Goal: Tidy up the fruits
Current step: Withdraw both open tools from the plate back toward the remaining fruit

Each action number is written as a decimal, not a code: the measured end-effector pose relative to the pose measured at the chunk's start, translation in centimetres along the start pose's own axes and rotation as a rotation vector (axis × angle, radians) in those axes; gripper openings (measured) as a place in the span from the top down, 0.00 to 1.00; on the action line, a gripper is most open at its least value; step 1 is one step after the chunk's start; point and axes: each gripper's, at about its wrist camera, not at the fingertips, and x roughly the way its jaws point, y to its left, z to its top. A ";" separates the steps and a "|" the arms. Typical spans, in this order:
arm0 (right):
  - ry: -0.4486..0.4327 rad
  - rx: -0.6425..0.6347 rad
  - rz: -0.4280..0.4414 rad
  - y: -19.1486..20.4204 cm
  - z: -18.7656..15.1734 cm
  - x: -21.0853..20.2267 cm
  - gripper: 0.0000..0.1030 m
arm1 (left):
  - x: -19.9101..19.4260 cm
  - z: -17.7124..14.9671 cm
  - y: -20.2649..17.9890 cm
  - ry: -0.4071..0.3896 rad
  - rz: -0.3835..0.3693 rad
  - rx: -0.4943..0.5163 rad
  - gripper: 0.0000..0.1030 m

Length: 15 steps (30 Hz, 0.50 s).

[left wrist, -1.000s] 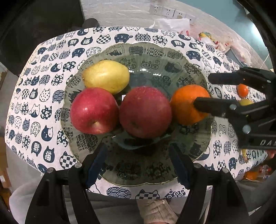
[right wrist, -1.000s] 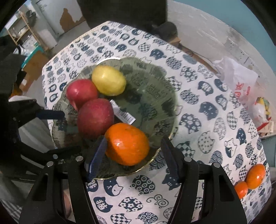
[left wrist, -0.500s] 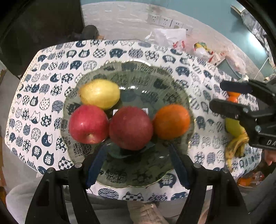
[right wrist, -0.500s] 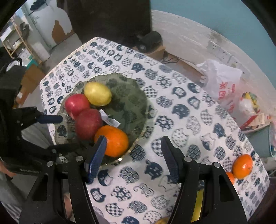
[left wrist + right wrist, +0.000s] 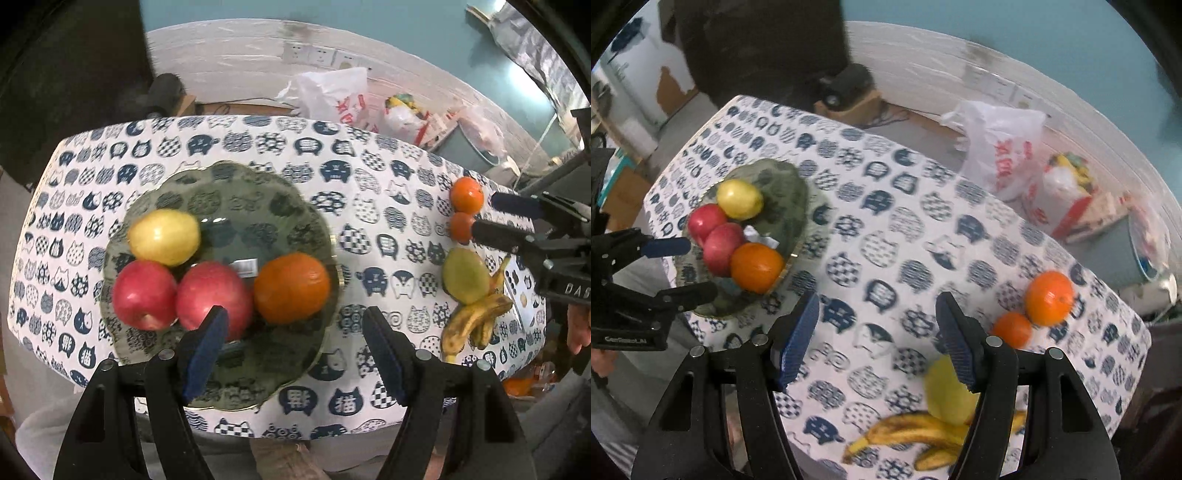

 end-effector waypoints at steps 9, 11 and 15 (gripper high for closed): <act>-0.009 0.089 -0.049 -5.1 -2.5 -2.4 0.32 | 0.6 0.9 -4.9 0.015 -0.011 0.079 0.25; -0.009 0.098 -0.062 -6.0 -3.0 -2.7 0.32 | 0.8 1.1 -6.0 0.018 -0.015 0.092 0.25; -0.012 0.126 -0.078 -7.8 -4.2 -3.5 0.31 | 1.0 1.4 -8.5 0.024 -0.025 0.125 0.25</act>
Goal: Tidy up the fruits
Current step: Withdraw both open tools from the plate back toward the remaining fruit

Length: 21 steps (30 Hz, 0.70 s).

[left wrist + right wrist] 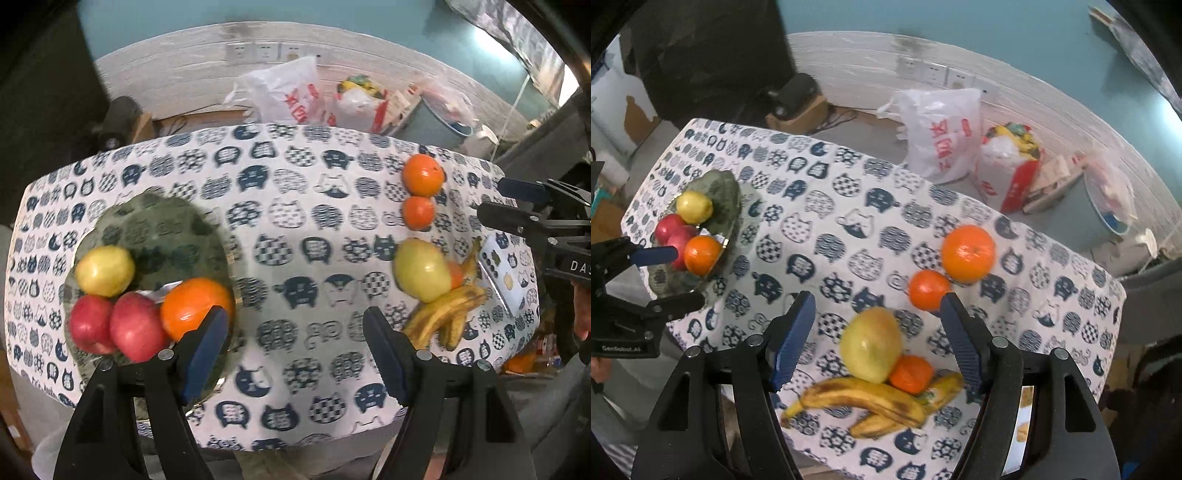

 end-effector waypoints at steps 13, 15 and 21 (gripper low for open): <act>0.018 0.067 -0.039 -4.9 -3.0 -0.2 0.31 | 2.0 1.9 -7.3 0.015 -0.008 0.109 0.22; 0.020 0.079 -0.047 -5.5 -3.3 -0.2 0.30 | 2.6 2.1 -8.1 0.024 -0.009 0.114 0.22; 0.031 0.108 -0.048 -7.3 -4.2 0.2 0.30 | 4.7 2.8 -10.1 0.060 -0.024 0.115 0.21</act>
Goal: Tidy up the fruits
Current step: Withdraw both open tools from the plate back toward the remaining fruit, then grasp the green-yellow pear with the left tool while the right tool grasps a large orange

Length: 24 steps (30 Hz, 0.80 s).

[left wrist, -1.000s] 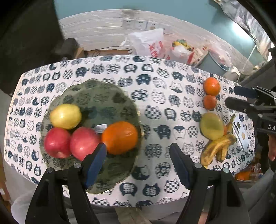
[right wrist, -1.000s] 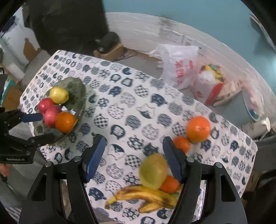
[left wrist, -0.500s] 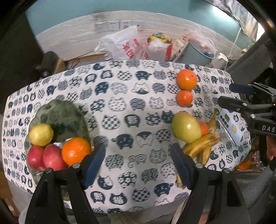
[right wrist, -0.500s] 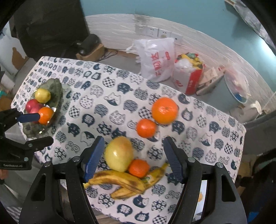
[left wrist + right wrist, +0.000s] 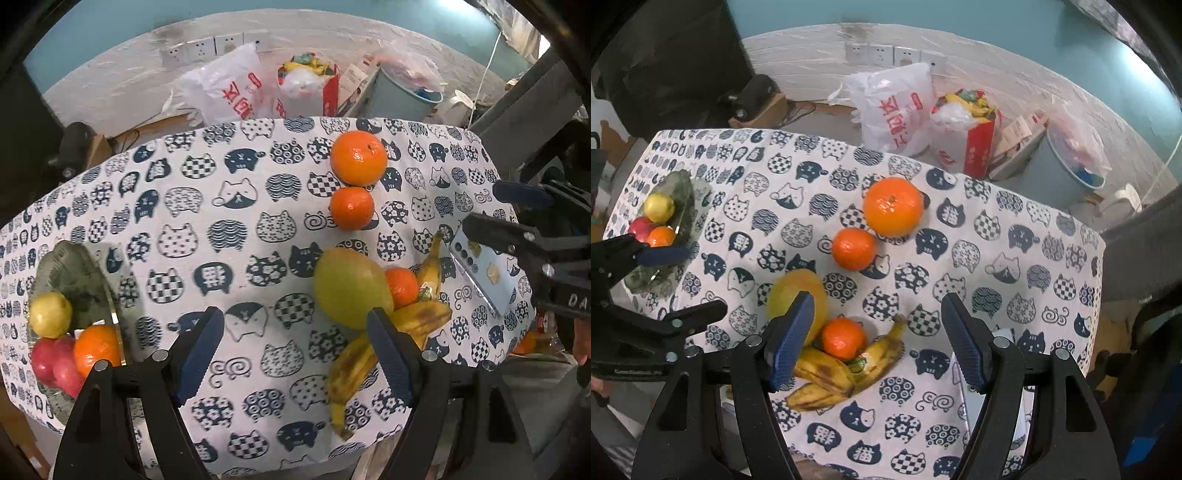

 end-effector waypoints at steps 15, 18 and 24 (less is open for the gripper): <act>0.087 0.056 -0.016 -3.9 -2.0 3.7 0.30 | 5.4 2.1 -2.2 0.100 -0.062 -0.061 0.21; 0.091 0.059 -0.009 -4.2 -2.0 4.1 0.30 | 6.5 2.3 -2.1 0.119 -0.069 -0.081 0.21; 0.101 0.068 0.001 -4.8 -1.7 4.8 0.30 | 8.3 2.7 -2.4 0.145 -0.081 -0.109 0.17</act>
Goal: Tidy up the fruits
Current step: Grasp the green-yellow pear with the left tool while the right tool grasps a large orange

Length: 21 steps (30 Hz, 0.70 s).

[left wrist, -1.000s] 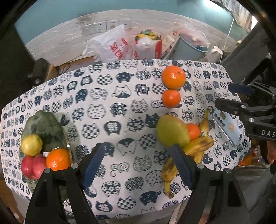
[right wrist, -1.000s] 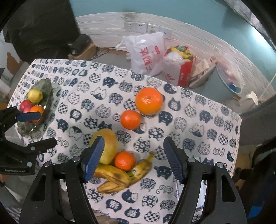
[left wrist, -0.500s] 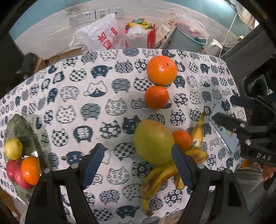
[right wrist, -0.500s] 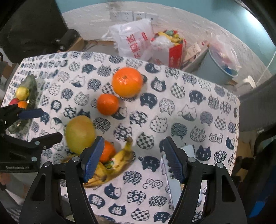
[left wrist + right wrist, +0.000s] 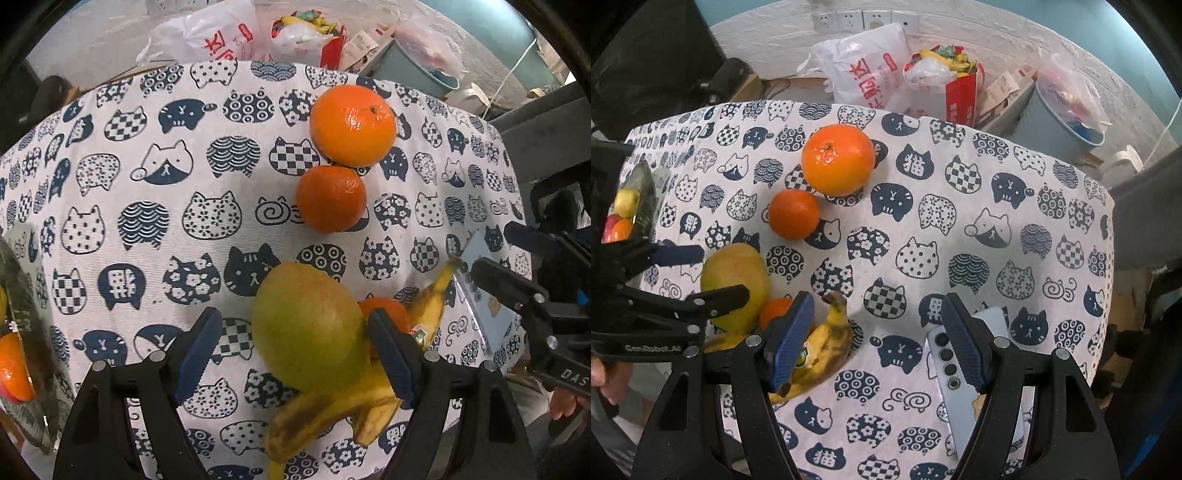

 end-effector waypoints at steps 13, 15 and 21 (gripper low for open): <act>0.013 0.020 0.010 -0.7 0.9 1.2 0.30 | 2.2 0.7 0.3 0.006 -0.112 -0.016 0.29; 0.010 0.032 0.022 -0.8 1.3 1.3 0.30 | 2.3 0.6 0.6 0.005 -0.120 -0.023 0.32; -0.005 0.055 0.064 -0.3 3.3 2.2 0.30 | 2.2 0.2 0.9 -0.012 -0.135 0.001 0.32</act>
